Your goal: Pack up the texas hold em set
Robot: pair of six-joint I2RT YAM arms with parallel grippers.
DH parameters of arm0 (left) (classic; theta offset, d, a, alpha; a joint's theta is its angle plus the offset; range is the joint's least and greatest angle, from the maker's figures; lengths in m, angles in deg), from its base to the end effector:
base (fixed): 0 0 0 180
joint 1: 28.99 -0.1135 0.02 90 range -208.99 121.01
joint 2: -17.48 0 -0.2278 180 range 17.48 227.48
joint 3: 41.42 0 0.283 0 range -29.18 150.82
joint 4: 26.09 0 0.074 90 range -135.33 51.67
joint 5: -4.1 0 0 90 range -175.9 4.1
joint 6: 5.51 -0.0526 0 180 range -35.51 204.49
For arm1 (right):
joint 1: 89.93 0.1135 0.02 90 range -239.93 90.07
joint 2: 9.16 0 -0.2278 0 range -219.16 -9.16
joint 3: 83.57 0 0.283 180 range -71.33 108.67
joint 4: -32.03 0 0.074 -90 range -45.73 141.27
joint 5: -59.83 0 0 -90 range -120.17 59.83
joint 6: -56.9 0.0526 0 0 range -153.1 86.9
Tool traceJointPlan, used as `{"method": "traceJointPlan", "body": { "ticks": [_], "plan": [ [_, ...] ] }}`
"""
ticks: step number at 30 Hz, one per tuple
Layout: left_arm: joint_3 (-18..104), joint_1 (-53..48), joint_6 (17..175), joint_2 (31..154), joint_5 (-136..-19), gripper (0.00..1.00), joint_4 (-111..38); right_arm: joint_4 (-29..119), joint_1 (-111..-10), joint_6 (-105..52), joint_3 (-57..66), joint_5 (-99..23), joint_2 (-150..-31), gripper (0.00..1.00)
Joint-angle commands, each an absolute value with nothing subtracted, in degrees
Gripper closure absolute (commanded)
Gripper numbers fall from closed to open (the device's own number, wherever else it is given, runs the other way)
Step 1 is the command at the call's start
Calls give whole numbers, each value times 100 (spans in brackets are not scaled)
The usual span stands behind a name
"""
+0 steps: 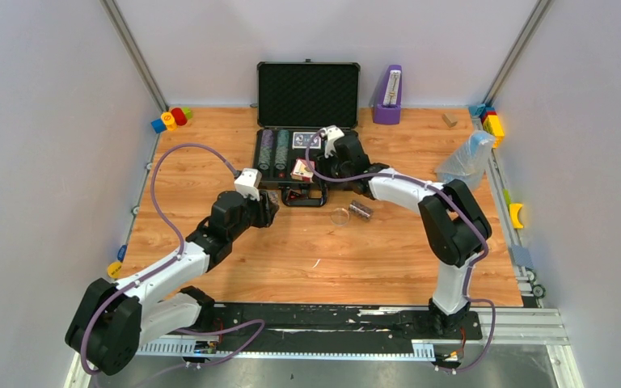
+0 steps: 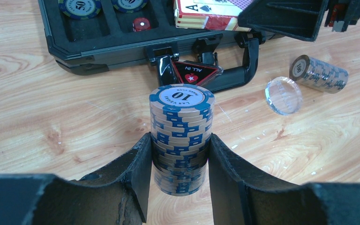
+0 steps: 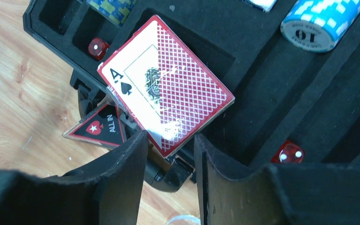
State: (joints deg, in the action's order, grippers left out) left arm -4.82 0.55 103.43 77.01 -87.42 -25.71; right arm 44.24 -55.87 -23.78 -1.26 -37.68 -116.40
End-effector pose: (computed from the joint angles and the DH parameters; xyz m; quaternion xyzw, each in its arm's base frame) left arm 0.2461 -0.1378 0.1510 0.0695 0.8288 -0.2179 0.5107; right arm 0.3646 0.2548 0.1356 -0.2199 0.8666 0.2186 0.3910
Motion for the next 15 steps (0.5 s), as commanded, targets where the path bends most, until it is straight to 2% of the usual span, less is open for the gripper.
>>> {"method": "traceJointPlan", "body": {
  "ticks": [1, 5, 7, 10, 15],
  "plan": [
    [-281, 41, 10225, 7655, -8722, 100, -2032, 4402, -5557, -2752, 361, -3544, -11842, 59],
    [-268, 45, 10232, 7694, -8702, 100, -2015, 4596, -5556, -2896, 604, -3366, -12001, 57],
    [-264, 46, 10241, 7721, -8678, 100, -2008, 4623, -5557, -2926, 677, -3267, -12024, 48],
    [-264, 44, 10242, 7752, -8661, 100, -1989, 4649, -5573, -2962, 719, -3245, -11943, 41],
    [-255, 45, 10246, 7757, -8655, 100, -1994, 4682, -5583, -2936, 721, -3284, -11722, 40]
  ]
}}
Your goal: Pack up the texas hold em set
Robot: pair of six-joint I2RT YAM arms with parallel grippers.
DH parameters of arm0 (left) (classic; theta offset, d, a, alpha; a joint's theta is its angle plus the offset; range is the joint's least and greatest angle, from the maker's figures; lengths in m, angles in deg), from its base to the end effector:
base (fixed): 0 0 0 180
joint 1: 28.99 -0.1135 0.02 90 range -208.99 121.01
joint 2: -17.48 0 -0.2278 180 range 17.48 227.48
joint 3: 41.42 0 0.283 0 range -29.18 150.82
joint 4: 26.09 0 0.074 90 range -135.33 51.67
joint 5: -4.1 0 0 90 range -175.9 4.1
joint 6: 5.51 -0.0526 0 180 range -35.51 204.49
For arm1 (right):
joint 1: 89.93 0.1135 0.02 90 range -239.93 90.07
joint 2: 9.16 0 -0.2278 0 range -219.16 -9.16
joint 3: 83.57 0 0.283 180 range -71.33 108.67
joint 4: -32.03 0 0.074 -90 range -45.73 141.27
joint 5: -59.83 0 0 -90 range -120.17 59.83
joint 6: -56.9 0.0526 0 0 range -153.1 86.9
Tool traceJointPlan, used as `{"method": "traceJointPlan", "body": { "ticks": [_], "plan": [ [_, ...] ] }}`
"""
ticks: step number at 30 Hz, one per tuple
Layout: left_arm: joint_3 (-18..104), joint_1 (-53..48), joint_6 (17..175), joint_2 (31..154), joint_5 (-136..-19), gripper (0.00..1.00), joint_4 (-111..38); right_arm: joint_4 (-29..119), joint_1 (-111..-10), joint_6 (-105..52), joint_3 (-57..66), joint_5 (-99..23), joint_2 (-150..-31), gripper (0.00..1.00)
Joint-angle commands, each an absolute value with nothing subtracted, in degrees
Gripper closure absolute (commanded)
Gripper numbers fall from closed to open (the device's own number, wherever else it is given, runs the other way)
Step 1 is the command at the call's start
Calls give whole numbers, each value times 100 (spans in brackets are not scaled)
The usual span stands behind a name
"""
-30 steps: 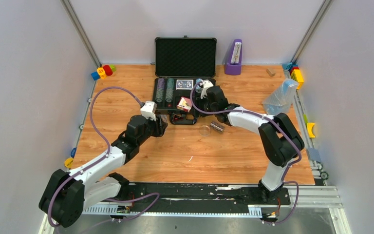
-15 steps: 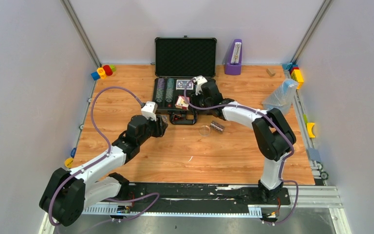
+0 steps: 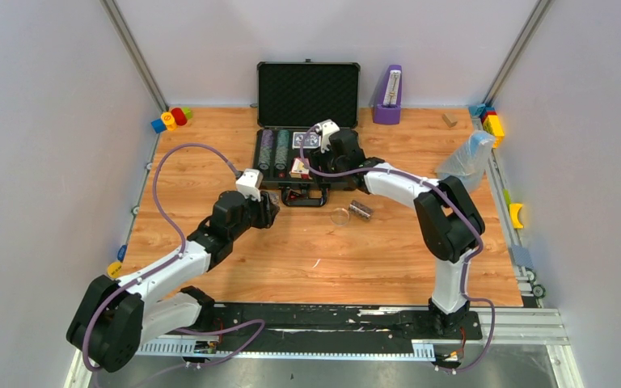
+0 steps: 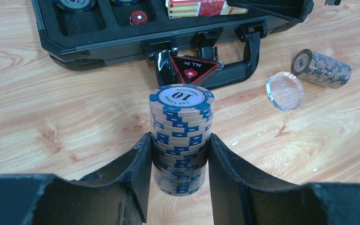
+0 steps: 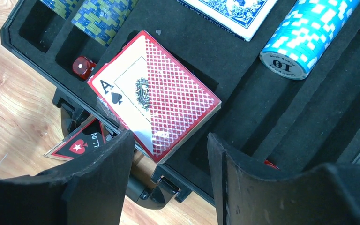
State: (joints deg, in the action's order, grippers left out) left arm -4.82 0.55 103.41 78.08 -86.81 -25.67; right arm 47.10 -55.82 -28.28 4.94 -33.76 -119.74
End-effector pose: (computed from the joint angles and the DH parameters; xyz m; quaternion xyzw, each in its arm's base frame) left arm 0.2464 -0.1387 0.1462 0.0731 0.8335 -0.2187 0.5022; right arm 0.3816 0.2625 0.1441 -0.2398 0.8624 0.1747 0.4101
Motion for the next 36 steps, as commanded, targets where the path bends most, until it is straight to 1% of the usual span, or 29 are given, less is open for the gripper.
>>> {"method": "traceJointPlan", "body": {
  "ticks": [1, 3, 5, 7, 12, 15, 25, 27, 33, 36],
  "plan": [
    [-255, 45, 10243, 7758, -8655, 100, -1996, 4689, -5583, -2922, 698, -3302, -11659, 39],
    [-255, 46, 10238, 7747, -8664, 100, -2004, 4695, -5590, -2885, 617, -3319, -11506, 35],
    [-255, 45, 10234, 7740, -8676, 100, -2013, 4694, -5604, -2849, 501, -3397, -11323, 29],
    [-259, 45, 10241, 7729, -8655, 100, -2007, 4665, -5631, -2820, 355, -3467, -11136, 25],
    [-288, 45, 10251, 7679, -8626, 100, -1978, 4627, -5772, -2586, 71, -3624, -10747, 19],
    [-298, 46, 10264, 7663, -8625, 100, -1968, 4589, -5854, -2384, -8, -3550, -10713, 16],
    [-329, 46, 10295, 7603, -8625, 100, -1948, 4939, -5899, -1177, 626, -3492, -11489, 21],
    [-333, 46, 10295, 7577, -8625, 100, -1959, 4993, -5896, -859, 752, -3441, -11684, 25],
    [-337, 44, 10278, 7490, -8652, 100, -2007, 5077, -5898, -153, 1008, -3476, -12163, 33],
    [-334, 45, 10277, 7486, -8661, 100, -2012, 5050, -5899, 10, 1116, -3565, -12359, 41]
  ]
}}
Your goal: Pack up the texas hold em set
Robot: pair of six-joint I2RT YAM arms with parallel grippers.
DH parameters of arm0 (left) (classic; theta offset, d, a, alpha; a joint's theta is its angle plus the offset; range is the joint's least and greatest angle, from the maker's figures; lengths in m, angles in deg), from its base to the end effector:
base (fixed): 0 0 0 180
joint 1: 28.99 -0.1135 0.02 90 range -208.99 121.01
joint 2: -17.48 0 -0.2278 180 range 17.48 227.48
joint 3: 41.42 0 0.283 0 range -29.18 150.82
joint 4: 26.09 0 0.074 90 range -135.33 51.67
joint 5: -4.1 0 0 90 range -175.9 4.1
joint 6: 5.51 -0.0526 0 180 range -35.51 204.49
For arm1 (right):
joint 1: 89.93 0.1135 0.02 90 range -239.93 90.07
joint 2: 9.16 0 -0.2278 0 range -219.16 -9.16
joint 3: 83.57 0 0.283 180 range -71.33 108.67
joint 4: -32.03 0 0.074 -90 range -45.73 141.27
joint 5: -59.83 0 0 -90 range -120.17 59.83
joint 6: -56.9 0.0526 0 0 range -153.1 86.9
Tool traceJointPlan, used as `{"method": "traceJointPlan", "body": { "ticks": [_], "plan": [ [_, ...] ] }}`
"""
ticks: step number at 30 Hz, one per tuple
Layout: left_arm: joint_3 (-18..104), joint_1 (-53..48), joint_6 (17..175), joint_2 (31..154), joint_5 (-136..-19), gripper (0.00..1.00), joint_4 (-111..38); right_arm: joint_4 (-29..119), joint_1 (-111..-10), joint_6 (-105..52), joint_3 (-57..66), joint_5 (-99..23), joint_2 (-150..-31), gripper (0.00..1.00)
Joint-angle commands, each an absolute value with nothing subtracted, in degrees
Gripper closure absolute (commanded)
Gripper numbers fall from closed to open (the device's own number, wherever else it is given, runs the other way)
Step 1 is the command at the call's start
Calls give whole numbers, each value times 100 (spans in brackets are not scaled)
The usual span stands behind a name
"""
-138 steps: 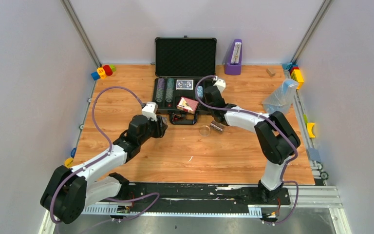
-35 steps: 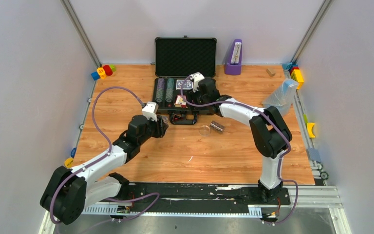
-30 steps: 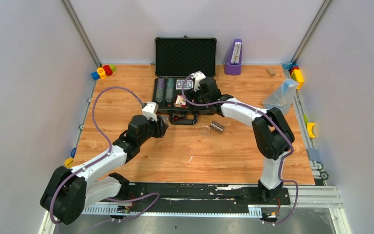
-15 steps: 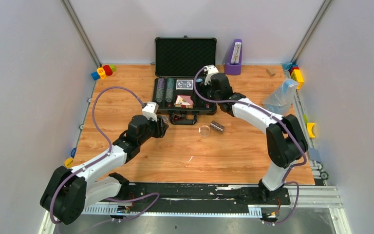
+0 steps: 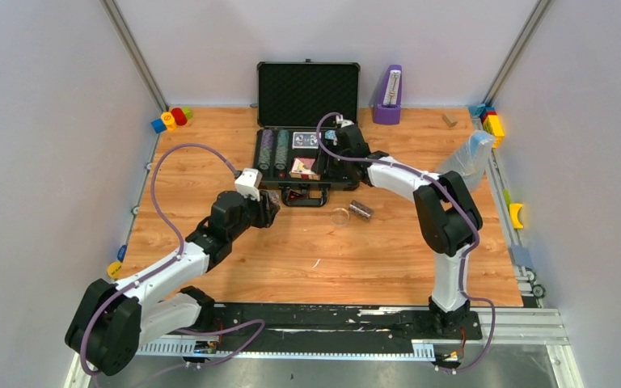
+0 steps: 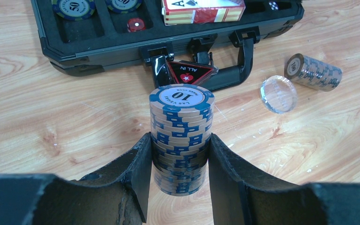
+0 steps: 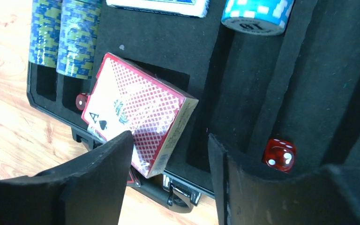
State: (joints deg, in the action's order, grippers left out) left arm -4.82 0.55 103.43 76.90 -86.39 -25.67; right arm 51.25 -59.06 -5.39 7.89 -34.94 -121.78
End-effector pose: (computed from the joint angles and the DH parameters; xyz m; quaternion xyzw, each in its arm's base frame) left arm 0.2456 -0.1386 0.1516 0.0744 0.8276 -0.2252 0.5087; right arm 0.3993 0.2438 0.1397 -0.0425 0.9061 0.2381 0.3472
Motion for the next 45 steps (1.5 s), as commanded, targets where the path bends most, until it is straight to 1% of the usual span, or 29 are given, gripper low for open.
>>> {"method": "traceJointPlan", "body": {
  "ticks": [1, 6, 7, 12, 13, 14, 19, 21, 22, 25, 26, 27, 28, 31, 33, 34, 36, 38, 45],
  "plan": [
    [-334, 45, 10277, 7498, -8654, 100, -2013, 5035, -5899, 17, 1158, -3618, -12408, 44],
    [-315, 46, 10271, 7539, -8635, 100, -2010, 5017, -5899, -83, 1424, -3676, -12645, 57],
    [-315, 46, 10269, 7548, -8634, 100, -2009, 5024, -5899, -164, 1479, -3687, -12686, 63],
    [-293, 46, 10237, 7585, -8652, 100, -2035, 5068, -5899, -550, 1702, -3767, -12862, 70],
    [-291, 46, 10223, 7593, -8652, 100, -2043, 5069, -5899, -641, 1733, -3793, -12886, 74],
    [-286, 41, 10224, 7606, -8652, 100, -2041, 5075, -5899, -738, 1776, -3783, -12909, 75],
    [-281, 46, 10216, 7657, -8659, 100, -2021, 5077, -5897, -1077, 1881, -3822, -12982, 75],
    [-277, 46, 10215, 7689, -8660, 100, -2011, 5097, -5878, -1132, 1881, -3979, -12995, 73],
    [-275, 46, 10215, 7698, -8661, 100, -2009, 5114, -5857, -1142, 1872, -3951, -12988, 69],
    [-272, 46, 10216, 7722, -8662, 100, -2005, 5235, -5705, -1309, 1825, -3345, -12861, 52],
    [-272, 46, 10216, 7723, -8661, 100, -2005, 5287, -5664, -1393, 1835, -3124, -12810, 49],
    [-272, 46, 10220, 7720, -8661, 100, -2005, 5333, -5633, -1451, 1834, -3032, -12737, 48],
    [-272, 46, 10223, 7722, -8661, 100, -2005, 5359, -5630, -1470, 1837, -2846, -12670, 50],
    [-272, 41, 10233, 7709, -8661, 100, -2012, 5377, -5627, -1492, 1787, -2716, -12456, 66],
    [-272, 41, 10220, 7697, -8661, 100, -2018, 5382, -5627, -1518, 1782, -2715, -12368, 71],
    [-272, 44, 10218, 7698, -8676, 100, -2022, 5377, -5627, -1525, 1791, -2729, -12363, 76],
    [-266, 45, 10209, 7686, -8697, 100, -2037, 5385, -5627, -1538, 1822, -2778, -12437, 83],
    [-268, 45, 10203, 7670, -8704, 100, -2048, 5429, -5622, -1530, 1843, -2832, -12541, 85],
    [-265, 46, 10166, 7650, -8766, 100, -2073, 5576, -5628, -1482, 1684, -2679, -12687, 85]
  ]
}}
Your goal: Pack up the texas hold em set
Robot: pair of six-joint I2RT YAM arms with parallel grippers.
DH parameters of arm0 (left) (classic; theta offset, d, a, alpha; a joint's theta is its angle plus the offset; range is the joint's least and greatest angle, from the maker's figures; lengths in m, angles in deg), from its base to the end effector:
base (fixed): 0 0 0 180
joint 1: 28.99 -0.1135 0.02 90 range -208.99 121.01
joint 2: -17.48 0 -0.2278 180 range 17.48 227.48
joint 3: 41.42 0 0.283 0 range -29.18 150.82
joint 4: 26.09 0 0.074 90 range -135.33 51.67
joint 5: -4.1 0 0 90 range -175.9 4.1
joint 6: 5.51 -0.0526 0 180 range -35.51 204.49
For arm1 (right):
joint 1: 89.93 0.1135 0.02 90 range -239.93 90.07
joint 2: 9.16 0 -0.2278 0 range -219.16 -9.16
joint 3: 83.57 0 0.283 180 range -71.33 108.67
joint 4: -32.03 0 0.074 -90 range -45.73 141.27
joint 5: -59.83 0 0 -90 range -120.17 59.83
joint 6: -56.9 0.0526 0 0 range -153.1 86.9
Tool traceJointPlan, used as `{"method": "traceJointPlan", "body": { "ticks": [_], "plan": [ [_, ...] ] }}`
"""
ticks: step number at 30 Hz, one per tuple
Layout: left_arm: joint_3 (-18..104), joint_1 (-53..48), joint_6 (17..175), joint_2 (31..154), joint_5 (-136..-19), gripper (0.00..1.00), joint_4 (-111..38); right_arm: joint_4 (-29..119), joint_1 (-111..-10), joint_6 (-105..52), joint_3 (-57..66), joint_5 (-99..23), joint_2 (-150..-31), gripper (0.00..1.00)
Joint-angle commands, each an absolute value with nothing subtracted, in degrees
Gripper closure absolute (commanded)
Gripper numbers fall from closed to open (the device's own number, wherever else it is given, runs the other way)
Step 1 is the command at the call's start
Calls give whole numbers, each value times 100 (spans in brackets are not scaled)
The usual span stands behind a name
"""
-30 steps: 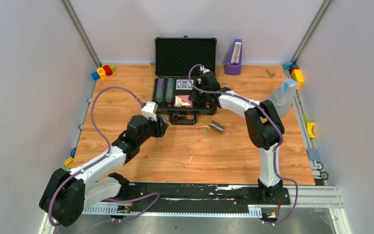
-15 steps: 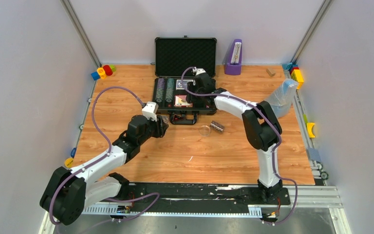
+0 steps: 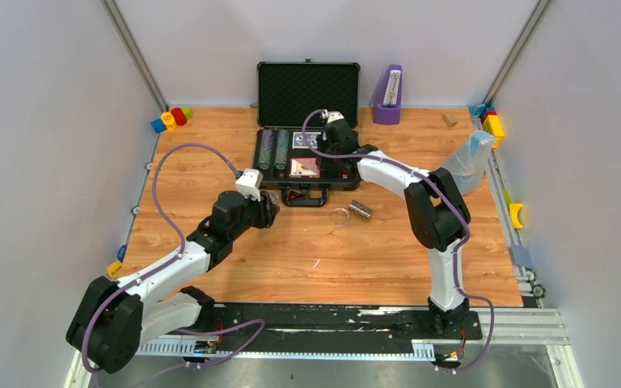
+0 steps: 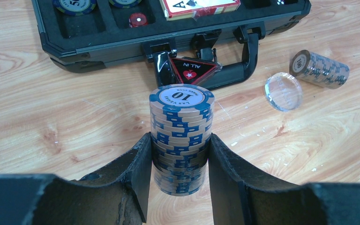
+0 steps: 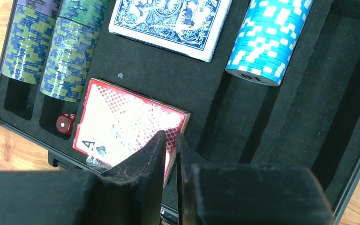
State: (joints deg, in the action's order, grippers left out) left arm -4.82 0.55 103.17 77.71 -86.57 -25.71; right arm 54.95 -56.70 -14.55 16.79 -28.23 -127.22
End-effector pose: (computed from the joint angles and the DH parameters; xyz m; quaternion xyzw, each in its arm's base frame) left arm 0.2461 -0.1387 0.1478 0.0758 0.8316 -0.2203 0.5041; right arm 0.4132 0.2686 0.1461 -0.1090 0.9019 0.1685 0.3824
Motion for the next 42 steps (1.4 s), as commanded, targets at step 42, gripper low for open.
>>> {"method": "traceJointPlan", "body": {
  "ticks": [42],
  "plan": [
    [3496, 197, 11872, 11525, -7558, 100, -1741, 3803, -5653, -560, -5152, -2533, -5210, 59]
  ]
}}
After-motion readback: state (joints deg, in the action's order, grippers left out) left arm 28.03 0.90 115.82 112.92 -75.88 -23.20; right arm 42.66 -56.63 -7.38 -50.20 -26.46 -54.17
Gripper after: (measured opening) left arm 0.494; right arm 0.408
